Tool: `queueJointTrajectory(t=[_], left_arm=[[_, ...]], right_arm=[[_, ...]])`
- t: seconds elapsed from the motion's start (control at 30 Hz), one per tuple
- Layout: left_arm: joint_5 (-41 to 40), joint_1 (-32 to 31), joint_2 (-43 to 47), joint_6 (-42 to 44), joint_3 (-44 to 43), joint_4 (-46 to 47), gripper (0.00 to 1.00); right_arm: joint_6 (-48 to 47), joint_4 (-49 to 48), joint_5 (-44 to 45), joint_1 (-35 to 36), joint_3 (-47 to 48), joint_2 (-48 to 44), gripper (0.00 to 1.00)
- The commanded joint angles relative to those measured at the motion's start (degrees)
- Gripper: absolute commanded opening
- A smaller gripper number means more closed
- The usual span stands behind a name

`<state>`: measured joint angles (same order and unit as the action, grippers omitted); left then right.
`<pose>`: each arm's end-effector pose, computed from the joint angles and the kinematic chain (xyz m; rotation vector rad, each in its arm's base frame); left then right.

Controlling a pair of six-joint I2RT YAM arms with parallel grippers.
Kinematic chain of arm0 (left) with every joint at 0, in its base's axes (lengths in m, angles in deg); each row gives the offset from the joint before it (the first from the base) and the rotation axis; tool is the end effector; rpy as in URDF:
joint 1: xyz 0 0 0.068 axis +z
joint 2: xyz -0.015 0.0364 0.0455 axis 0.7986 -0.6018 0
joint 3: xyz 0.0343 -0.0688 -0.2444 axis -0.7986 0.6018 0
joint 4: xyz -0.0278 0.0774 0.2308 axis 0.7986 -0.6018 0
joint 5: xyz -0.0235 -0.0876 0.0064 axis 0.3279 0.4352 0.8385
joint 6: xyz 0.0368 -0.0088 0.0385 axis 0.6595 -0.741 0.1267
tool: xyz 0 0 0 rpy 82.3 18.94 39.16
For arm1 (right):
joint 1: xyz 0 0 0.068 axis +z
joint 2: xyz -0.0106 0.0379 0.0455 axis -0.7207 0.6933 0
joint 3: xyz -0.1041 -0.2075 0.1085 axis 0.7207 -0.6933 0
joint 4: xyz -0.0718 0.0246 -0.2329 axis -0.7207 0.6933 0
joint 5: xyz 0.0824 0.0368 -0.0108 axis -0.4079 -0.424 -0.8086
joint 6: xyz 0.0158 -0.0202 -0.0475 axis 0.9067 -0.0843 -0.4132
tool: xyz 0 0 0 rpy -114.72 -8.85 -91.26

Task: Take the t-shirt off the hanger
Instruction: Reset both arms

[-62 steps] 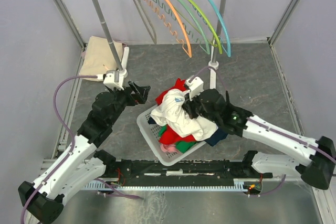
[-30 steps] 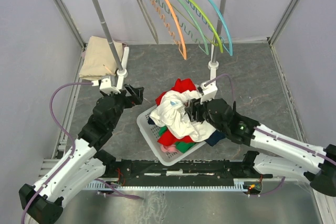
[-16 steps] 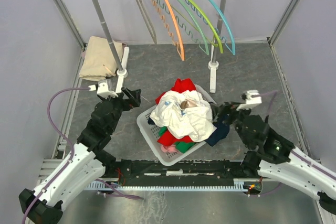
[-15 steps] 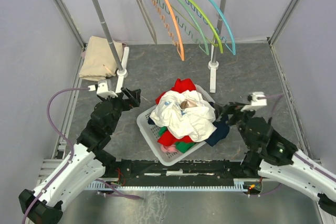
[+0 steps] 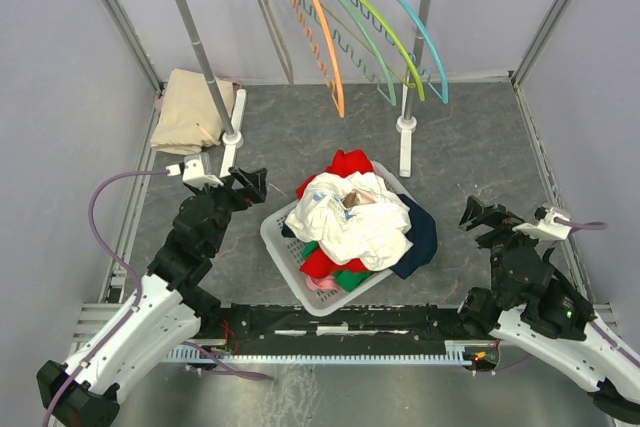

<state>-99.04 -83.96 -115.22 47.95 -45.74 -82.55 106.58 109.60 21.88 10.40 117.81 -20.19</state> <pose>0.1374 -0.0666 0.2779 -0.2692 1.6515 -0.4678 0.0501 0.0161 0.2787 0.5313 1.5374 0.2183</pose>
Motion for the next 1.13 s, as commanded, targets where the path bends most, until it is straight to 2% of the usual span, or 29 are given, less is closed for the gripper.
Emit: queueJointTrajectory(t=[0.0, 0.33, 1.1], left_arm=[[-1.5, -0.2, 0.7, -0.1, 0.1, 3.5, 0.99], [-1.4, -0.2, 2.6, -0.2, 0.0, 2.2, 0.99], [-1.2, -0.2, 2.2, -1.0, -0.5, 0.8, 0.99]], right_arm=[[0.2, 3.4, 4.0, 0.1, 1.2, 1.0, 1.0], [2.1, 6.1, 3.4, 0.0, 2.0, 0.7, 1.0], [1.9, 5.6, 3.2, 0.1, 1.5, 1.0, 1.0]])
